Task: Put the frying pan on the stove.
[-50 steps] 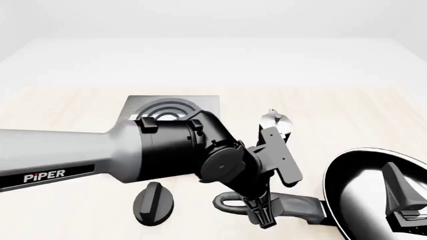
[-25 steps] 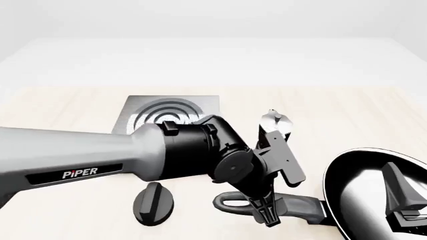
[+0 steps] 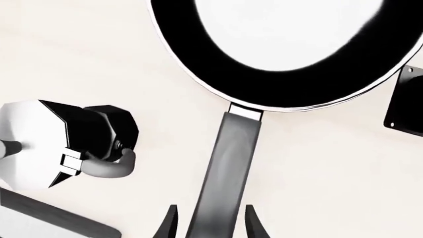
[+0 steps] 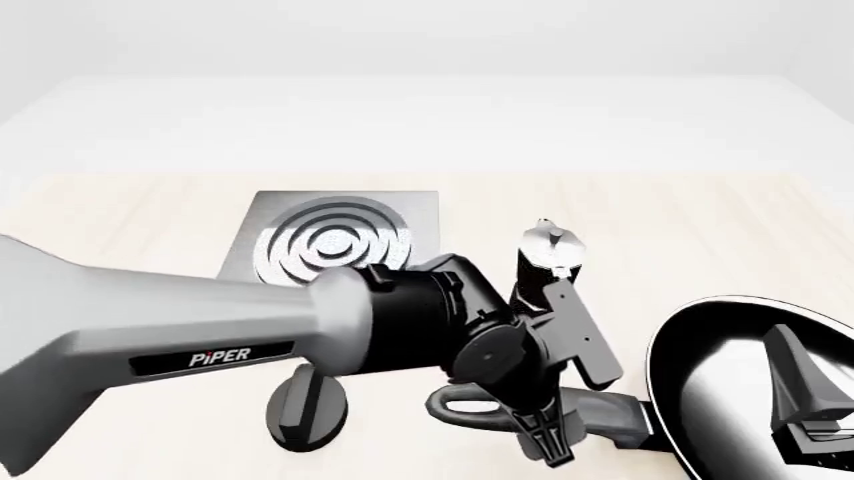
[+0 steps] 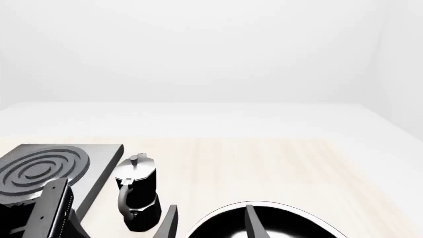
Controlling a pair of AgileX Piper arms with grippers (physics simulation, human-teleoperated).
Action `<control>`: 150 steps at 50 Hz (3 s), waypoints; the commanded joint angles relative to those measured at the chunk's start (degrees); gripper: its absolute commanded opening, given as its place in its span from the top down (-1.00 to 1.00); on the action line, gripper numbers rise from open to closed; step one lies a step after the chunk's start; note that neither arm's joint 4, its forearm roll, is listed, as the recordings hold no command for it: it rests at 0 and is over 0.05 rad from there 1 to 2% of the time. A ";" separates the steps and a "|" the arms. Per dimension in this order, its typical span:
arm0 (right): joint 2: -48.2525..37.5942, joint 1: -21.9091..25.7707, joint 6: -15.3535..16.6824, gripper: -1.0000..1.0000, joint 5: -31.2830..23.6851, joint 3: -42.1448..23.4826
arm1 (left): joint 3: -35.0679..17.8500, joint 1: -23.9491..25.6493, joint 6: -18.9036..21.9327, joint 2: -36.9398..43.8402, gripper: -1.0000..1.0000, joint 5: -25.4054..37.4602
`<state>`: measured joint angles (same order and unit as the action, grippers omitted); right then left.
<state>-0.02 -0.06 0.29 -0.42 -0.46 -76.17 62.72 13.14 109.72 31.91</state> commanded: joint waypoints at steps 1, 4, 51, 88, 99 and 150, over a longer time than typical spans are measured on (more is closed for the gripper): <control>0.00 0.00 0.00 -1.00 0.01 0.00 | -0.17 0.14 -0.62 1.82 -1.00 -0.99; 0.00 0.00 0.00 -1.00 -0.01 0.00 | 0.09 0.64 -1.19 2.52 -1.00 -1.42; 0.00 0.00 -0.01 -1.00 0.00 0.00 | -4.73 0.39 2.15 2.84 1.00 0.87; 0.00 0.00 0.00 -1.00 0.01 0.00 | -10.07 1.61 4.64 -0.84 1.00 6.81; 0.00 -0.01 0.00 -1.00 0.01 0.00 | -12.53 1.08 6.10 -2.28 1.00 8.98; 0.00 0.00 0.00 -1.00 0.01 0.00 | -22.40 -8.74 14.31 -2.82 1.00 13.50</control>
<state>-0.02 -0.06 0.29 -0.42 -0.46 -96.26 55.42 26.11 108.78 45.99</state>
